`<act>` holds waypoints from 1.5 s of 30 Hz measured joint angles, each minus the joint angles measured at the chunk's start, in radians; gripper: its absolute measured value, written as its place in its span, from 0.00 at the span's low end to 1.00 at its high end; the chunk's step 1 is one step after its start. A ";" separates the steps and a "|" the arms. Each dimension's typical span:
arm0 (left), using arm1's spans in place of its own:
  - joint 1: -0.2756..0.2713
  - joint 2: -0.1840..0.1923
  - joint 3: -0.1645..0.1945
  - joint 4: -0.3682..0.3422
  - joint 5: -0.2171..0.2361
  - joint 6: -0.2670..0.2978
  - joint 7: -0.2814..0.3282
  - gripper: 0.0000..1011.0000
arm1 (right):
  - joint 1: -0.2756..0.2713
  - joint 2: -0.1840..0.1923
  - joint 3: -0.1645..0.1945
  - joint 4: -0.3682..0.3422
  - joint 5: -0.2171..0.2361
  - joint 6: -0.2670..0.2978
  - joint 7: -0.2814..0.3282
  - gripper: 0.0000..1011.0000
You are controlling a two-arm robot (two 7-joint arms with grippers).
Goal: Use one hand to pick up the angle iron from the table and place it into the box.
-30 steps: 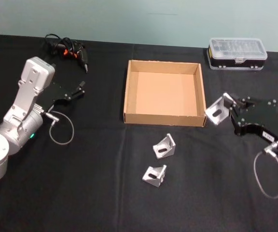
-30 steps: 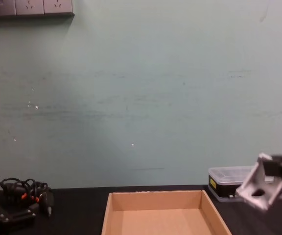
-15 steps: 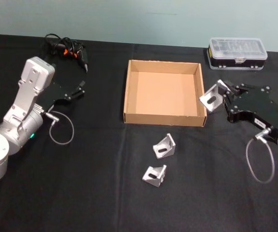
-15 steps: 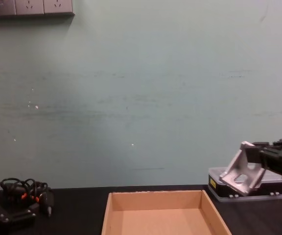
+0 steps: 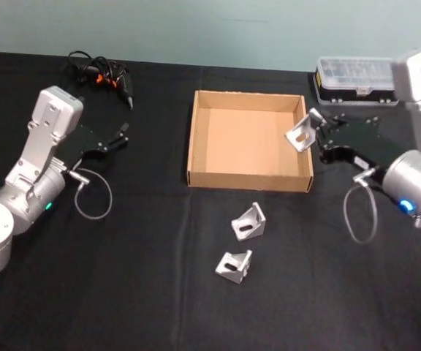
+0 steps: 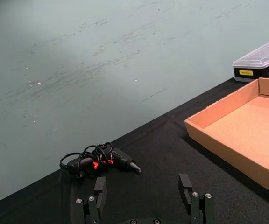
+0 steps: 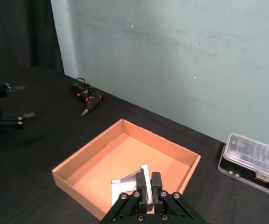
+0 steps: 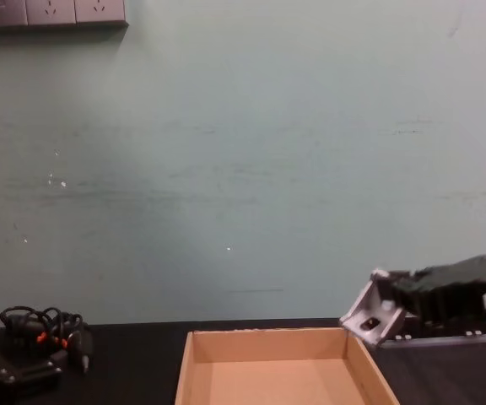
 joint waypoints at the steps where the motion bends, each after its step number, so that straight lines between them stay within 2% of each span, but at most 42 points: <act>1: 0.000 0.000 0.000 0.000 0.000 0.000 0.000 1.00 | 0.010 -0.005 -0.005 0.016 -0.004 -0.001 0.001 0.08; 5: 0.000 0.000 0.000 0.000 0.000 0.000 0.000 1.00 | 0.059 -0.036 -0.028 0.102 -0.024 -0.004 0.003 0.08; 9: 0.000 0.000 0.000 0.000 0.000 0.000 0.000 1.00 | 0.084 -0.066 -0.038 0.164 -0.030 -0.006 0.002 0.08; 19: 0.000 0.000 0.000 0.000 0.000 0.000 0.000 1.00 | 0.132 -0.116 -0.062 0.274 -0.061 -0.011 -0.002 0.08; 36: 0.000 0.000 0.000 0.000 0.000 0.000 0.000 1.00 | 0.178 -0.167 -0.065 0.364 -0.105 -0.001 -0.004 0.08; 45: 0.000 0.000 0.000 0.000 0.000 0.000 0.000 1.00 | 0.186 -0.175 -0.062 0.385 -0.118 0.009 0.004 0.08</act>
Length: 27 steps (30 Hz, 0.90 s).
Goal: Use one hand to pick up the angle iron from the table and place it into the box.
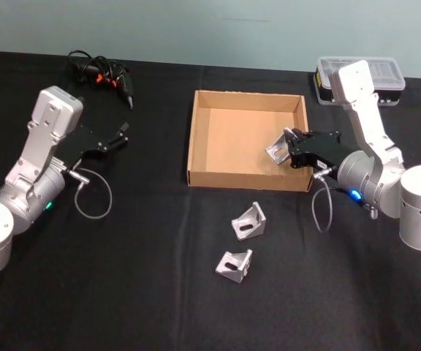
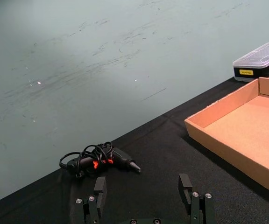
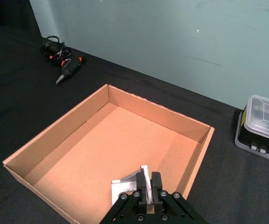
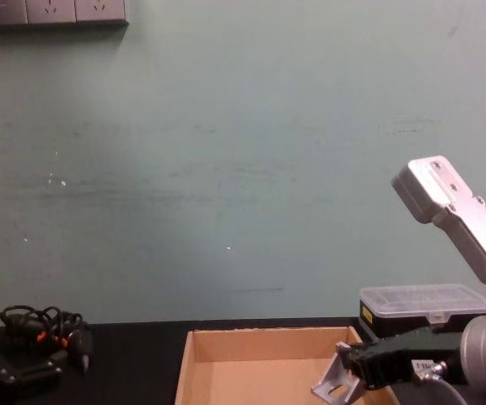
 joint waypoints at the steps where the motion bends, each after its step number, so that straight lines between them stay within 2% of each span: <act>1: 0.000 0.000 0.000 0.000 0.000 0.000 0.000 1.00 | 0.001 0.000 0.000 0.002 -0.001 0.001 0.001 0.08; 14: 0.000 0.000 0.000 0.000 0.000 0.000 0.000 1.00 | 0.000 0.002 0.008 0.017 -0.014 0.005 0.015 0.10; 27: 0.000 0.000 0.000 0.000 0.000 0.000 0.000 1.00 | -0.010 0.006 0.019 0.001 -0.019 -0.012 0.016 0.50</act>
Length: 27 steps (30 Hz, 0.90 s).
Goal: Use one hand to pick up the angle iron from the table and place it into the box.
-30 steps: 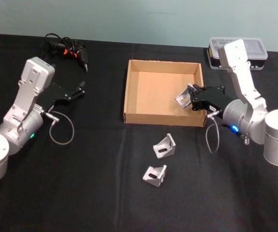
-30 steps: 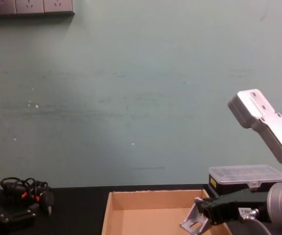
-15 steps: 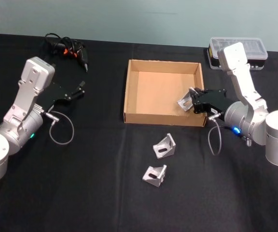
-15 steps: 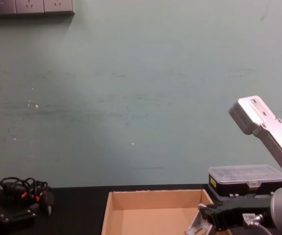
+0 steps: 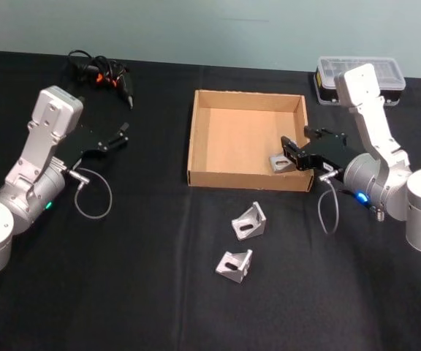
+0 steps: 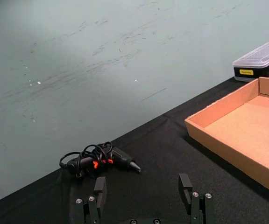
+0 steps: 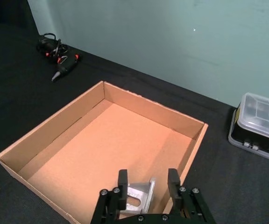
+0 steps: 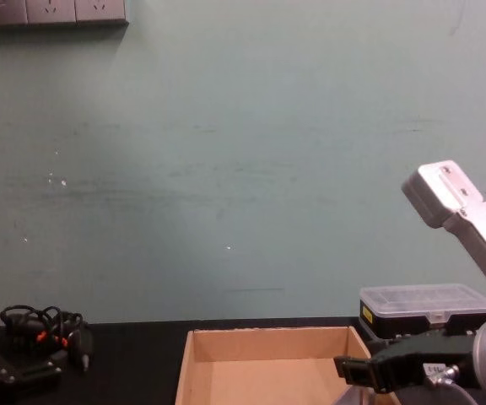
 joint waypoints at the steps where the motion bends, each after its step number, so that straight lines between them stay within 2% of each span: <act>1: 0.000 0.000 0.000 0.000 0.000 0.000 0.000 1.00 | -0.002 0.001 0.001 -0.003 0.000 -0.001 0.000 0.54; 2: 0.000 0.000 0.000 0.000 0.000 0.000 0.000 1.00 | -0.006 0.005 0.004 -0.014 0.000 -0.002 0.001 0.54; 3: 0.000 0.000 0.000 0.000 0.000 0.000 0.000 1.00 | -0.011 0.009 0.008 -0.025 0.000 -0.004 0.001 0.60; 9: 0.000 0.000 0.000 0.000 0.000 0.000 0.000 1.00 | -0.029 0.022 0.019 -0.060 0.003 -0.016 0.006 0.78; 10: 0.000 0.000 0.000 0.000 0.000 0.000 0.000 1.00 | -0.035 0.027 0.022 -0.072 0.006 -0.021 0.007 0.83; 14: 0.000 0.000 0.000 0.000 0.000 0.000 0.000 1.00 | -0.050 0.037 0.029 -0.096 0.016 -0.032 0.016 0.90; 17: 0.000 0.000 0.000 0.000 0.000 0.000 0.000 1.00 | -0.071 0.054 0.039 -0.137 0.038 -0.048 0.035 0.99; 27: 0.000 0.000 0.000 0.000 0.000 0.000 0.000 1.00 | -0.154 0.140 0.080 -0.289 0.111 -0.077 0.092 0.99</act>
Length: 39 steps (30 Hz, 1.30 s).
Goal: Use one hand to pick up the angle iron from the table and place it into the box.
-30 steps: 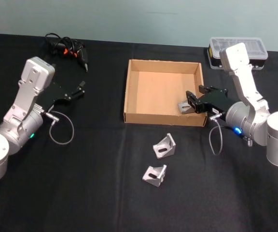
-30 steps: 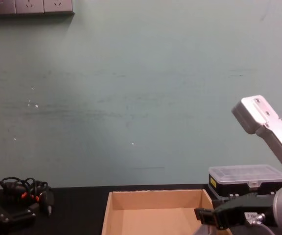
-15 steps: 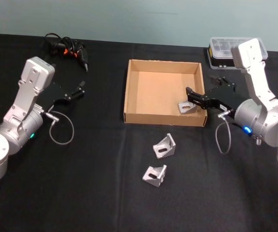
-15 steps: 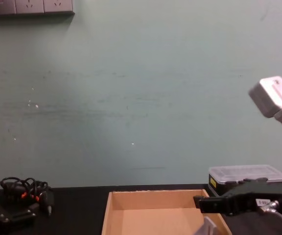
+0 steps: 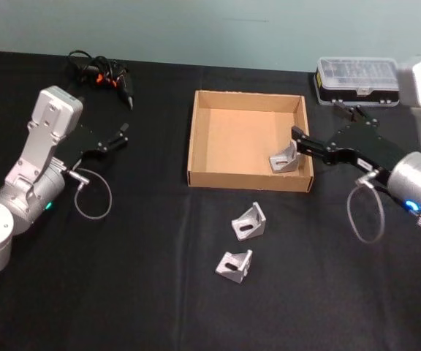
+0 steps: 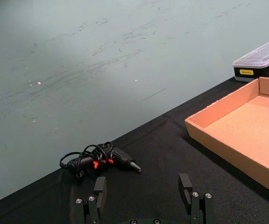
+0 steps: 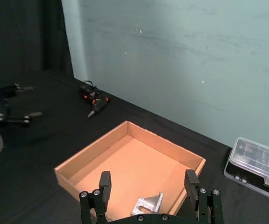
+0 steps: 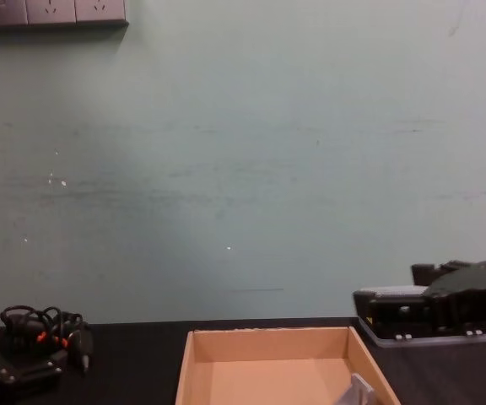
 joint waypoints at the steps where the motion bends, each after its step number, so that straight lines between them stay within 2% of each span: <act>1: 0.000 0.000 0.000 0.000 0.000 0.000 0.000 1.00 | -0.020 0.016 0.011 -0.029 0.016 -0.003 0.007 0.99; 6: 0.000 0.000 0.000 0.000 0.000 0.000 0.000 1.00 | -0.085 0.065 0.040 -0.118 0.051 -0.007 0.022 0.99; 9: 0.000 0.000 0.000 0.000 0.000 0.000 0.000 1.00 | -0.142 0.107 0.059 -0.195 0.073 -0.009 0.031 0.99; 14: 0.000 0.000 0.000 0.000 0.000 0.000 0.000 1.00 | -0.210 0.145 0.070 -0.282 0.095 -0.010 0.033 0.99; 15: 0.000 0.000 0.000 0.000 0.000 0.000 0.000 1.00 | -0.210 0.145 0.070 -0.282 0.095 -0.010 0.033 0.99; 19: 0.000 0.000 0.000 0.000 0.000 0.000 0.000 1.00 | -0.250 0.161 0.058 -0.325 0.100 -0.007 0.028 0.99; 21: 0.000 0.000 0.000 0.000 0.000 0.000 0.000 1.00 | -0.269 0.166 0.041 -0.343 0.105 0.002 0.019 0.99; 26: 0.000 0.000 0.000 0.000 0.000 0.000 0.000 1.00 | -0.282 0.172 0.009 -0.358 0.106 0.016 0.008 0.99; 35: 0.000 0.000 0.000 0.000 0.000 0.000 0.000 1.00 | -0.269 0.179 -0.044 -0.355 0.106 0.046 -0.011 0.99; 39: 0.000 0.000 0.000 0.000 0.000 0.000 0.000 1.00 | -0.249 0.173 -0.068 -0.335 0.116 0.086 -0.022 0.99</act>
